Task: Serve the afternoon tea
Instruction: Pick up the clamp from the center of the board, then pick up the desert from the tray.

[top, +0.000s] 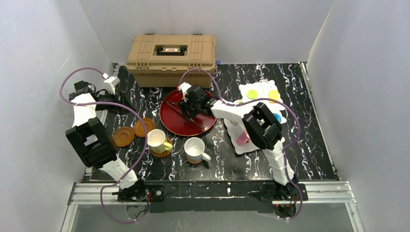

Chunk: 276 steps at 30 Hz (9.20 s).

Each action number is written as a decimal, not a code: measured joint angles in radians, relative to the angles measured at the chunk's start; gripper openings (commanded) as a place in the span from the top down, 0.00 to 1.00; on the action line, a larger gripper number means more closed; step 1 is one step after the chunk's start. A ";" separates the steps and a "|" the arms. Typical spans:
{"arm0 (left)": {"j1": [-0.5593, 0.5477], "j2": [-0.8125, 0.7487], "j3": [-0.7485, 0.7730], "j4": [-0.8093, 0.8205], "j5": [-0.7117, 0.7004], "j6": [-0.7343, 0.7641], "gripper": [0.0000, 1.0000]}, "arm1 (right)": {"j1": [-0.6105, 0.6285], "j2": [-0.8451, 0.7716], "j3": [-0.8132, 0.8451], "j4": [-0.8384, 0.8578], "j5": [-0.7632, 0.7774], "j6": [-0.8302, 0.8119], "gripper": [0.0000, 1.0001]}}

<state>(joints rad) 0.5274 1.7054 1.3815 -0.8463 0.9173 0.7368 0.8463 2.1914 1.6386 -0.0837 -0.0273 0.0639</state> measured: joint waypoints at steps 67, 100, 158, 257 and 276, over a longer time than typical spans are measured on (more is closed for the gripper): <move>-0.125 -0.229 0.089 -0.014 0.318 -0.173 0.02 | 0.245 -0.188 0.064 0.924 0.324 0.016 0.99; -0.175 -0.419 -0.112 0.448 0.506 -0.492 0.61 | 0.383 -0.122 0.047 1.113 0.575 0.070 0.99; -0.183 -0.400 -0.099 0.440 0.369 -0.377 0.90 | 0.182 -0.274 0.121 0.480 0.150 0.325 0.02; -0.180 -0.233 -0.011 0.156 0.286 -0.142 0.02 | 0.080 0.016 0.046 0.498 0.502 0.008 0.31; -0.170 -0.220 -0.011 0.157 0.286 -0.138 0.02 | 0.031 0.044 0.075 0.480 0.489 0.067 0.32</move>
<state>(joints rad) 0.3576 1.4849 1.3701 -0.6895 1.2037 0.5987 0.8768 2.2356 1.7138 0.3965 0.4622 0.1307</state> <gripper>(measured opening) 0.981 0.689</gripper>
